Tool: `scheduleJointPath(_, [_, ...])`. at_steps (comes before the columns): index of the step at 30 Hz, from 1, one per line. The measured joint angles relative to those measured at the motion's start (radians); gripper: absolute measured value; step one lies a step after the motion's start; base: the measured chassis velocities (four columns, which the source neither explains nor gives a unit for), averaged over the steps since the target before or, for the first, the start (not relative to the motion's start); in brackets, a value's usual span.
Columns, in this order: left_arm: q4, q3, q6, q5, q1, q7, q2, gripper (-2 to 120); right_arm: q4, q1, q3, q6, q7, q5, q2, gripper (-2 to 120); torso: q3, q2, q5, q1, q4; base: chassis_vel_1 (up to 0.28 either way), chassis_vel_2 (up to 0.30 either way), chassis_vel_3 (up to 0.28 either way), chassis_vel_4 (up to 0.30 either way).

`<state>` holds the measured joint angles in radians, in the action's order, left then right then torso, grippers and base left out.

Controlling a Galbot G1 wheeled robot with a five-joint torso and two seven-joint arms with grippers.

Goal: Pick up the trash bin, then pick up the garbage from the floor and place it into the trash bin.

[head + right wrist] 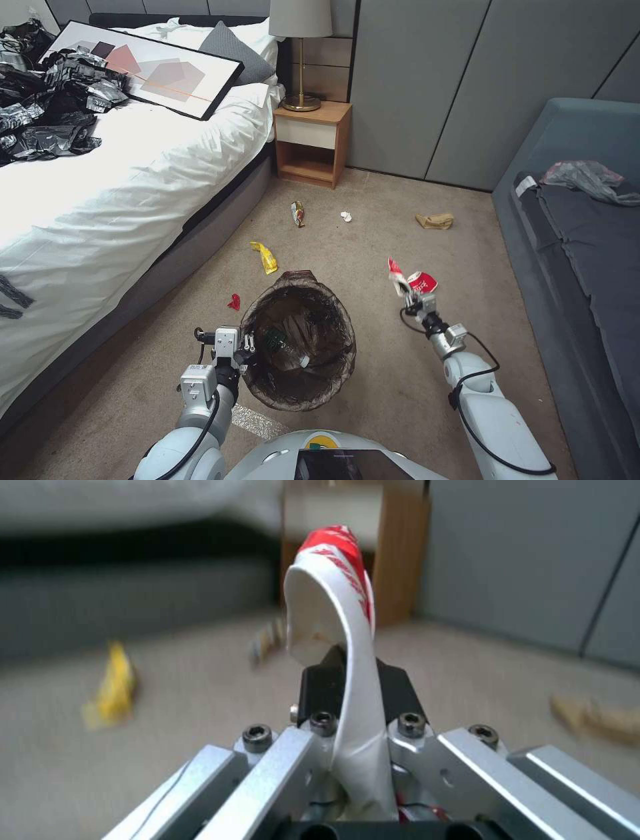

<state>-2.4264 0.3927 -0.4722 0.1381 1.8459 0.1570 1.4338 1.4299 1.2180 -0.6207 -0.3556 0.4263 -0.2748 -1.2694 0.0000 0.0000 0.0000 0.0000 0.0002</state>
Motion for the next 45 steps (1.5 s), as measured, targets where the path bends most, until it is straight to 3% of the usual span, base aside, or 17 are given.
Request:
scheduleJointPath(2, [0.001,0.000,0.000,0.000,0.000,0.000,0.000,0,0.038,0.012,-0.001,0.003,0.000,-0.021,0.001,0,0.000,0.000,0.0001,0.000,-0.0001,0.000,0.000,0.000,0.000])
scheduleJointPath(4, [0.005,0.000,-0.002,0.003,-0.005,0.000,-0.003,0,0.264,0.068,-0.004,0.035,0.004,-0.154,0.020,0,0.000,0.000,-0.0003,0.000,-0.0003,0.000,0.000,0.000,0.000])
scheduleJointPath(5, [0.005,0.000,-0.002,0.003,-0.005,0.000,-0.003,0,0.264,0.068,-0.004,0.035,0.004,-0.154,0.020,0,0.000,0.000,-0.0003,0.000,-0.0003,0.000,0.000,0.000,0.000])
scheduleJointPath(6, [0.007,0.000,-0.003,0.004,-0.006,0.000,-0.003,0,0.347,0.091,-0.002,0.049,0.014,-0.198,0.031,0,0.000,0.000,-0.0008,0.000,-0.0002,0.000,0.000,0.000,0.000])
scheduleJointPath(8, [0.013,-0.001,-0.005,0.012,-0.007,-0.001,-0.009,0,0.554,0.161,0.020,0.109,0.116,-0.356,0.099,0,0.000,0.000,0.0003,0.000,-0.0005,0.000,0.000,0.000,0.000])
scheduleJointPath(13, [0.017,-0.003,-0.015,0.035,-0.005,0.000,-0.018,0,0.706,0.222,0.069,0.172,0.211,-0.474,0.200,0,0.000,0.000,0.0003,0.000,-0.0002,0.000,0.000,0.000,0.000])
scheduleJointPath(16, [0.016,-0.009,-0.042,0.078,-0.006,0.009,-0.015,0,0.813,0.244,0.153,0.220,0.241,-0.532,0.253,0,0.000,0.000,0.0003,0.000,-0.0002,0.000,0.000,0.000,0.000])
scheduleJointPath(22, [0.014,-0.010,-0.055,0.090,-0.006,0.014,-0.011,0,0.861,0.250,0.265,0.253,0.262,-0.495,0.286,0,0.000,0.000,0.0002,0.000,-0.0001,0.000,0.000,0.000,0.000])
scheduleJointPath(28, [0.009,-0.010,-0.057,0.088,-0.009,0.014,-0.005,0,0.810,0.255,0.362,0.249,0.268,-0.384,0.301,0,0.000,0.000,0.0000,0.000,-0.0003,0.000,0.000,0.000,0.000])
scheduleJointPath(45, [0.001,-0.012,-0.057,0.080,-0.008,0.013,-0.002,0,0.637,0.244,0.391,0.207,0.276,-0.306,0.265,0,0.000,0.000,0.0000,0.000,-0.0003,0.000,0.000,0.000,0.000])
